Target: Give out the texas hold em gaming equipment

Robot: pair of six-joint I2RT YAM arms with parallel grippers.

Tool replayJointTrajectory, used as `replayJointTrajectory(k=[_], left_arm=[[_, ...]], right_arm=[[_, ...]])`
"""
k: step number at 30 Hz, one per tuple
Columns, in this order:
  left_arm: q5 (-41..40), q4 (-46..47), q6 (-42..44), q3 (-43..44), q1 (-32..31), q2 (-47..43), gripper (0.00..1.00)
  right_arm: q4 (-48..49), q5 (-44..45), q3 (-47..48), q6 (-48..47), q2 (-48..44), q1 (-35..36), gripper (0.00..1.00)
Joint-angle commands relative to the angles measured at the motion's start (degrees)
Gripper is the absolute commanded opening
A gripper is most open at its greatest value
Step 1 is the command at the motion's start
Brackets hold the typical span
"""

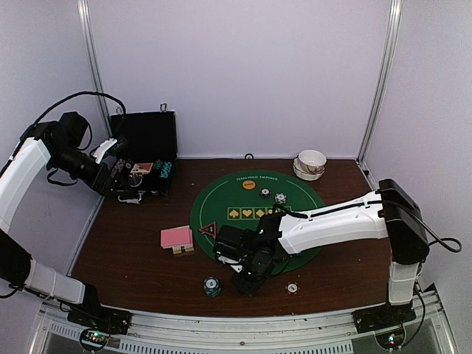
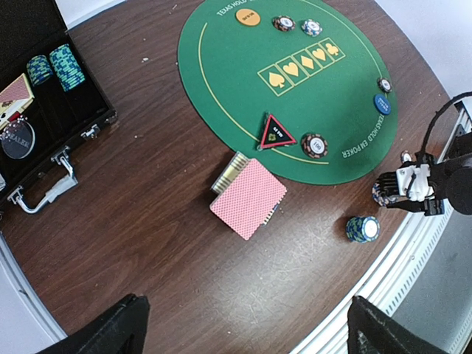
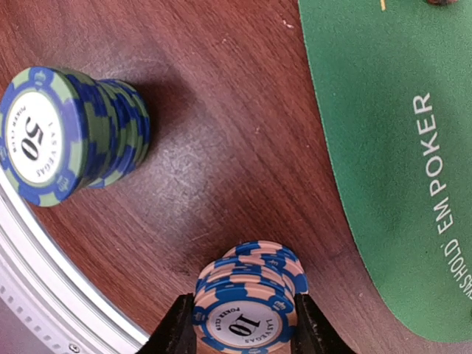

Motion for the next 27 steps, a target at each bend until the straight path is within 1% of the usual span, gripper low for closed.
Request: replayJointTrajectory(k=[1, 6, 9, 16, 19, 23, 27], left_arm=[[-0.3, -0.2, 0.7, 0.7, -0.3, -1.0, 0.98], [0.3, -0.1, 0.5, 1.3, -0.3, -0.7, 0.98], [0.5, -0.2, 0.4, 1.4, -0.3, -0.5, 0.97], [0.4, -0.2, 0.3, 1.5, -0.4, -0.5, 0.98], [0.5, -0.1, 0.0, 1.9, -0.4, -0.3, 0.98], [0.7, -0.3, -0.5, 2.4, -0.3, 0.0, 0.98], [0.7, -0.4, -0.6, 3.0, -0.3, 0.0, 0.98]], right_arm=[[-0.6, 1.7, 0.6, 0.0, -1.5, -0.1, 0.2], [-2.5, 2.8, 1.9, -0.1, -2.1, -0.1, 0.09], [-3.9, 3.6, 2.8, -0.3, -2.6, -0.4, 0.05], [-7.6, 5.7, 7.1, -1.1, -5.5, -1.7, 0.05], [-7.8, 5.8, 9.3, -1.7, -5.9, -4.8, 0.05], [-7.6, 5.8, 12.8, -2.9, -3.2, -9.0, 0.05], [-7.5, 5.2, 16.6, -4.1, 1.2, -11.5, 0.05]])
